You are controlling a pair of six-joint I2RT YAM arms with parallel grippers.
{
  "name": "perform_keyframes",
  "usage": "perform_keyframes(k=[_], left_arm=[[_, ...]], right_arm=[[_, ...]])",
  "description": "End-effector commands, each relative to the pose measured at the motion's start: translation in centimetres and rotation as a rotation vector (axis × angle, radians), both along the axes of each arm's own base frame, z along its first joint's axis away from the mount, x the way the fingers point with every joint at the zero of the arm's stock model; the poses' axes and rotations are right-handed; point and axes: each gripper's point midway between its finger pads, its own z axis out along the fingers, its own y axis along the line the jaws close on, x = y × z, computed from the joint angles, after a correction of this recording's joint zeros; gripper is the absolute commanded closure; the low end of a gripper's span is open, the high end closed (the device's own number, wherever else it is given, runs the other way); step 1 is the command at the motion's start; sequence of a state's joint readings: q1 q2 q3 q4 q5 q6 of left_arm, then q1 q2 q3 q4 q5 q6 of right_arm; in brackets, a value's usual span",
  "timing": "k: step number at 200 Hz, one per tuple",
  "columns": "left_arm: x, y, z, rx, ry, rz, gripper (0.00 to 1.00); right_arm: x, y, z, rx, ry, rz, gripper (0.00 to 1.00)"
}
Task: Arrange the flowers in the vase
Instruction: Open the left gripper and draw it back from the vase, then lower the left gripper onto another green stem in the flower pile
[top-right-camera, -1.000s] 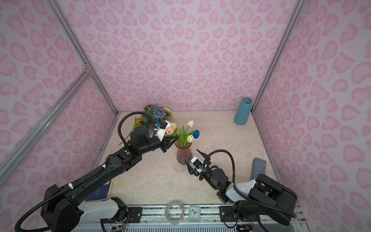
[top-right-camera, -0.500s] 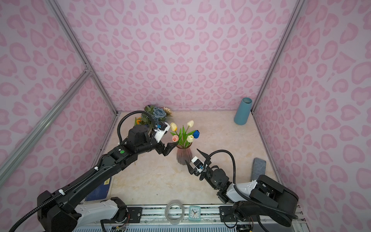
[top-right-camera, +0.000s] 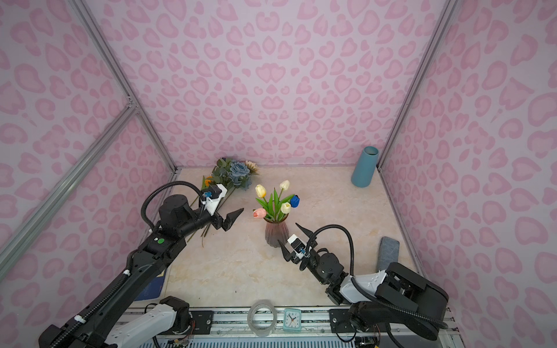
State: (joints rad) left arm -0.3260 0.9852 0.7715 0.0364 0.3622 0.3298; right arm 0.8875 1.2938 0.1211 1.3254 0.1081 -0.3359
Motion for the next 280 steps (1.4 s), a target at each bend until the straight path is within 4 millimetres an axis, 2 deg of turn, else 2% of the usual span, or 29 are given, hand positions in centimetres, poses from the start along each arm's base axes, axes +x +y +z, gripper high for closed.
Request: perform_keyframes(k=[1, 23, 37, 66, 78, 88, 95, 121, 154, 179, 232, 253, 271, 280], left_arm=[[4.1, 5.9, -0.8, 0.065, -0.085, 0.278, 0.02], [8.7, 14.6, -3.4, 0.026, 0.105, 0.623, 0.00], [10.3, 18.5, -5.5, 0.043, 0.241, 0.780, 0.04], [12.8, 22.0, -9.3, 0.130, 0.435, 0.874, 0.14], [13.8, 23.5, -11.4, 0.153, 0.550, 0.911, 0.22], [14.3, 24.4, -13.0, 0.170, 0.640, 0.927, 0.24], [15.0, 25.0, -13.5, 0.183, 0.672, 0.939, 0.24], [16.7, 26.1, -16.5, 0.287, 0.794, 0.928, 0.25], [17.2, 25.4, -19.9, 0.349, 0.974, 0.841, 0.30], [17.3, 25.7, -22.2, 0.417, 1.044, 0.815, 0.32], [18.4, 26.0, -24.0, 0.465, 1.049, 0.802, 0.38], [18.8, 25.8, -24.8, 0.470, 1.055, 0.790, 0.49], [18.8, 25.9, -25.6, 0.507, 1.062, 0.794, 0.52], [18.9, 25.9, -25.8, 0.517, 1.063, 0.796, 0.58]], right_arm=[[0.0, 0.0, 0.5, 0.016, -0.015, 0.000, 0.14], [0.1, 0.1, 0.4, 0.013, -0.015, -0.001, 0.14], [-0.1, 0.1, 0.6, 0.019, -0.020, 0.007, 0.14], [-0.1, 0.2, 0.5, 0.014, -0.019, 0.011, 0.14], [-0.1, 0.2, 0.5, 0.013, -0.020, 0.012, 0.14], [-0.2, 0.2, 0.5, 0.010, -0.022, 0.012, 0.14], [-0.1, 0.2, 0.4, 0.004, -0.021, 0.010, 0.14], [-0.1, 0.0, 0.5, 0.001, -0.026, -0.002, 0.14], [0.0, 0.2, 0.3, -0.005, -0.023, 0.004, 0.14], [0.0, 0.1, 0.4, -0.004, -0.026, 0.002, 0.14], [0.0, 0.2, 0.4, -0.003, -0.025, 0.007, 0.14], [-0.1, 0.2, 0.4, -0.004, -0.027, 0.006, 0.14], [-0.1, 0.1, 0.5, -0.001, -0.030, 0.002, 0.14], [-0.1, 0.1, 0.5, -0.003, -0.031, 0.002, 0.14]])
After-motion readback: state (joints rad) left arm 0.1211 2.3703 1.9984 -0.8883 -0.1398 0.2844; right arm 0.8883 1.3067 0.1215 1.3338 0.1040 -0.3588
